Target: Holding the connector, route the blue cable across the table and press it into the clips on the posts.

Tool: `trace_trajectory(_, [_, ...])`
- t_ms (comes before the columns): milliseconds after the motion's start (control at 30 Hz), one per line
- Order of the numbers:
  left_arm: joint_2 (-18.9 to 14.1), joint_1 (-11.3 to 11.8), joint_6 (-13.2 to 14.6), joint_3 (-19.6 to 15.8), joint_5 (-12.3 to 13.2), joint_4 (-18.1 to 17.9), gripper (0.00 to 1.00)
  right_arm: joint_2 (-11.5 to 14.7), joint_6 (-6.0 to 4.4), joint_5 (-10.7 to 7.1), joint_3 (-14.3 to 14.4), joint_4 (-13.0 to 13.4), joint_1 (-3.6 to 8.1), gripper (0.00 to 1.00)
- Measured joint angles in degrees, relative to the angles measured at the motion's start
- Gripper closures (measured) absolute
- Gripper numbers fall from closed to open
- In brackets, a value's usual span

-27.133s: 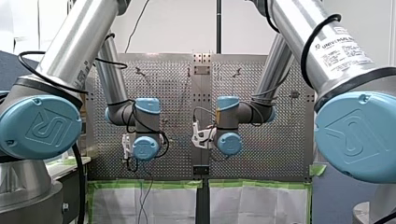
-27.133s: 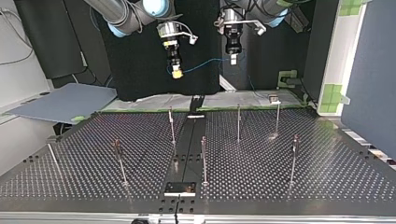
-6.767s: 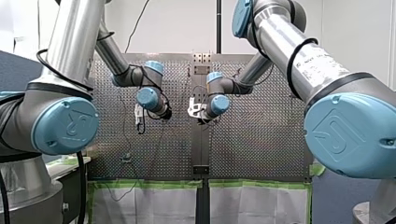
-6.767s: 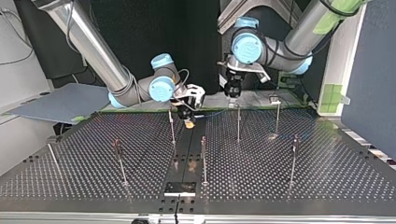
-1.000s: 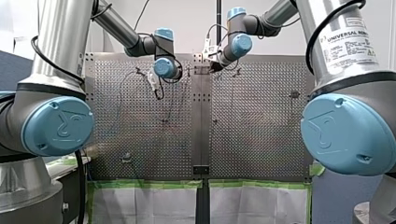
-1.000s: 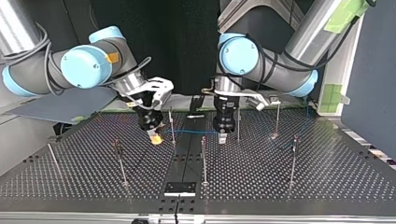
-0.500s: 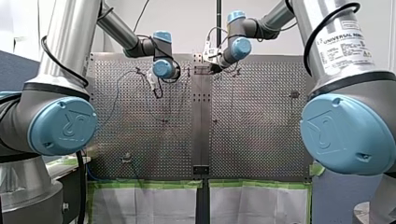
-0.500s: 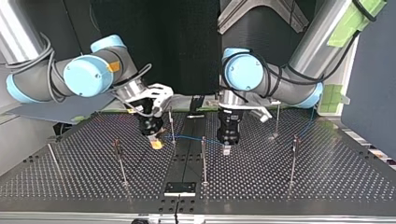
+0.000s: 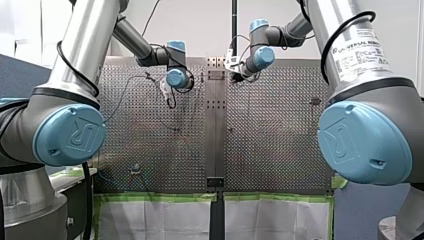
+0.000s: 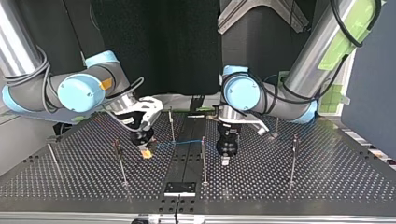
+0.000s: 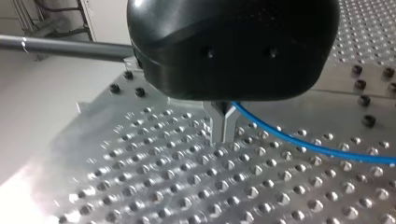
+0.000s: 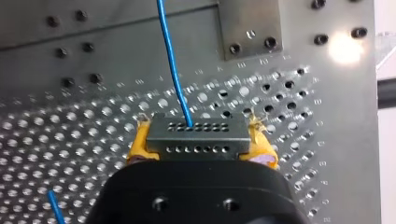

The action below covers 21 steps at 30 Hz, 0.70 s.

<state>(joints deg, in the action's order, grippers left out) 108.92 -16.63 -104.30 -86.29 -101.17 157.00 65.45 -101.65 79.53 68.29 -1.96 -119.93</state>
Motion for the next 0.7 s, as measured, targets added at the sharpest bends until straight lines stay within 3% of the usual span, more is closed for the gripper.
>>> trace_trajectory(233, [3.15, 0.97, -0.09, 3.60, 0.13, 0.76, 0.98, -1.36, -0.57, -0.44, -3.07, -0.04, 1.40, 1.00])
trace_trajectory(500, [3.50, 1.63, -0.11, 4.37, 0.14, 1.44, 0.98, -1.82, -0.76, -0.99, -3.96, -0.11, 2.33, 1.00])
trace_trajectory(567, [3.51, 1.62, -0.14, 4.38, 0.13, 1.69, 0.84, -1.83, -0.76, -1.07, -3.99, -0.17, 2.45, 1.00])
trace_trajectory(600, [3.51, 1.60, -0.18, 4.38, 0.11, 1.83, 0.84, -1.83, -0.76, -1.08, -3.99, -0.19, 2.48, 1.00])
trace_trajectory(667, [3.49, 1.48, -0.41, 4.38, 0.08, 2.28, 0.61, -1.84, -0.76, -1.10, -3.99, -0.26, 2.52, 1.00])
trace_trajectory(700, [3.48, 1.43, -0.51, 4.38, 0.07, 2.59, 0.61, -1.84, -0.76, -1.11, -3.99, -0.29, 2.53, 1.00])
